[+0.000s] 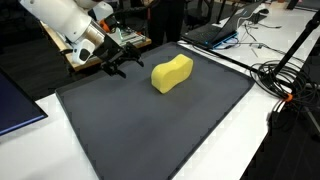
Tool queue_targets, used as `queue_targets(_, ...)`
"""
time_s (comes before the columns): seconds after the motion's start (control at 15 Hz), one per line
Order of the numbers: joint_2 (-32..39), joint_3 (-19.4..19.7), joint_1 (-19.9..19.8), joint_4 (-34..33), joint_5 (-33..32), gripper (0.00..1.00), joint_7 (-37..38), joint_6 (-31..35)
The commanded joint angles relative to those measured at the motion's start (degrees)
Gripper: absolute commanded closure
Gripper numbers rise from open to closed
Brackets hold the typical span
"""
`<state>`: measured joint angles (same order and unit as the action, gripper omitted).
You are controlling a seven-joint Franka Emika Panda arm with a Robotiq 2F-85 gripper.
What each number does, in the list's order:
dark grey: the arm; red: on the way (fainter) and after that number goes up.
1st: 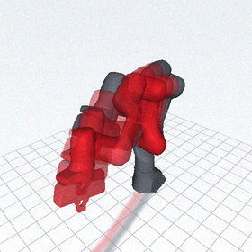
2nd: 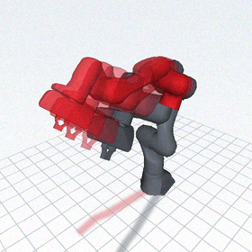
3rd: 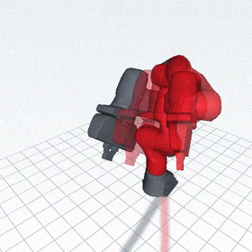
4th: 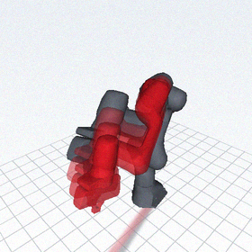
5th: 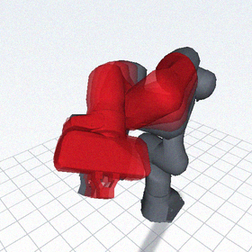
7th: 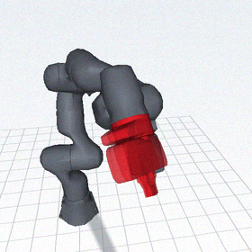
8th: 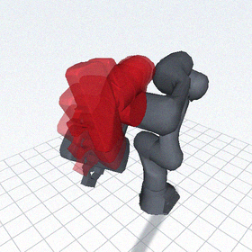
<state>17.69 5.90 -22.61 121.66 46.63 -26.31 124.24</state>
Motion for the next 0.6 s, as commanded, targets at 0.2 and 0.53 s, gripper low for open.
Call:
queue_targets(0.2,-7.7,0.7,2.6,15.0,19.3,0.0,-16.5,11.7)
queue_targets(0.53,-11.6,2.6,4.1,22.7,34.6,0.0,-29.7,12.7)
